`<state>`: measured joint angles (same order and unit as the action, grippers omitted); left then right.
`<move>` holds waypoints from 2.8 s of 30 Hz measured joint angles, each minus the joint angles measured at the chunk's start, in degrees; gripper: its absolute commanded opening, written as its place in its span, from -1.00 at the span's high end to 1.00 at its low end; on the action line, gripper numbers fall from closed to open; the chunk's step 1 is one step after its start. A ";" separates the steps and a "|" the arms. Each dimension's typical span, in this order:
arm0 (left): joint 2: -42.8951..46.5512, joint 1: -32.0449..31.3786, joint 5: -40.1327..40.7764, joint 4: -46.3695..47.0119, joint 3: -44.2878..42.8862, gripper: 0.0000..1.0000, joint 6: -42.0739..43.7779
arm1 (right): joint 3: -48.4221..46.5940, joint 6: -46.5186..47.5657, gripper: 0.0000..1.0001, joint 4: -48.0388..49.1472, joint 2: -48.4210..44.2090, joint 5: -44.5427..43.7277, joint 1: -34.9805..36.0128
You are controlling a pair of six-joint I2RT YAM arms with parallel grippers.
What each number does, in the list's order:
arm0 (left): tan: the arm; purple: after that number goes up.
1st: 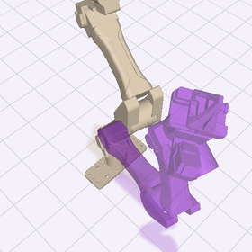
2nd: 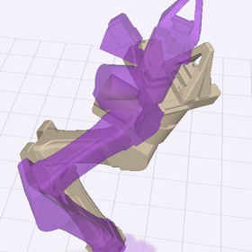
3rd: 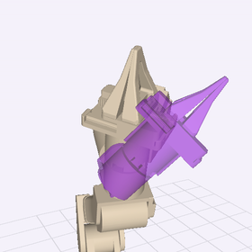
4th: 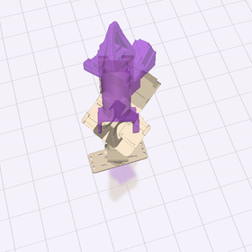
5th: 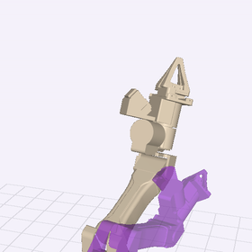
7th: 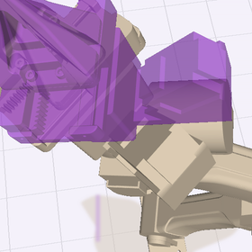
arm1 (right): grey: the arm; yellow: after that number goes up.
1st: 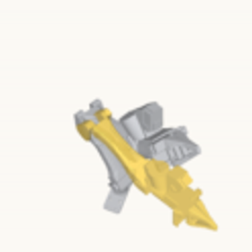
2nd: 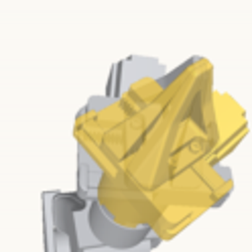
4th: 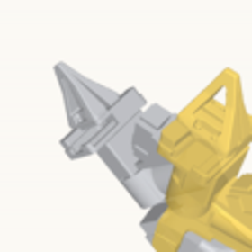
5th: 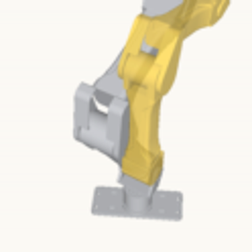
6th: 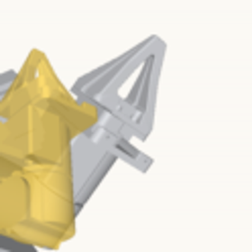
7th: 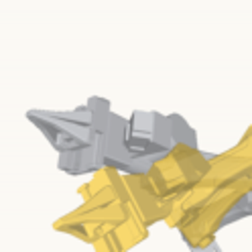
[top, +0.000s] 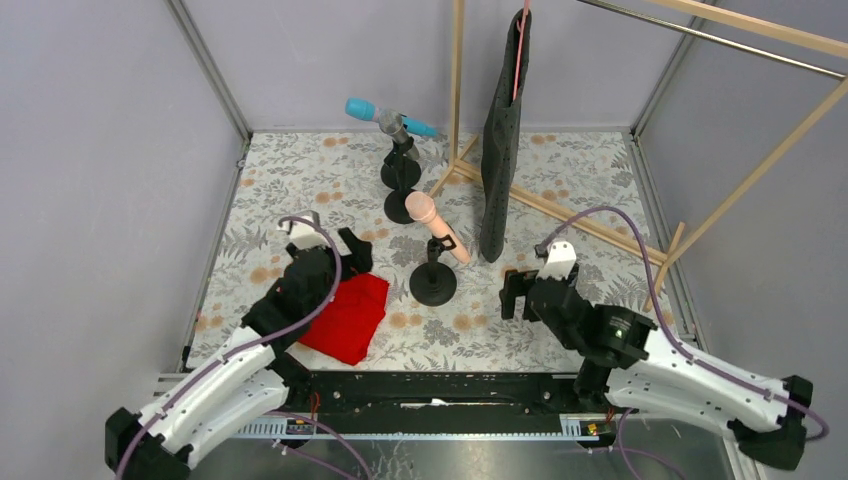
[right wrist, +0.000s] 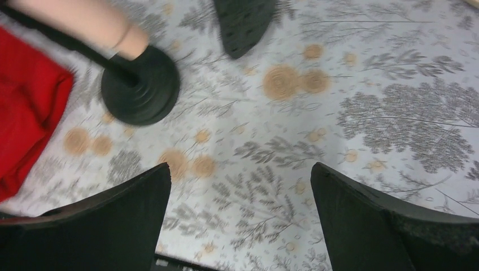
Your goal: Attach the microphones to the stand
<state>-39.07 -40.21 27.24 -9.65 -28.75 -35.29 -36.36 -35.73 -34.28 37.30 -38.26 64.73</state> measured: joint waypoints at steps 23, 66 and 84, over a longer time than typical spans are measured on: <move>1.99 3.48 -16.68 6.32 1.07 -0.95 4.46 | 0.70 11.10 -1.00 8.07 -8.66 30.73 -36.68; -46.60 -7.48 -19.61 75.97 6.82 0.81 26.53 | 0.98 11.78 -1.00 6.62 -9.18 34.51 -36.68; -45.77 -2.75 -15.02 78.64 9.44 1.00 35.39 | 1.29 11.78 -1.00 6.78 -9.11 34.93 -36.68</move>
<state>-84.84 -42.96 12.23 68.99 -19.31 0.10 -35.07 -23.94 -27.51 28.18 -3.33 28.05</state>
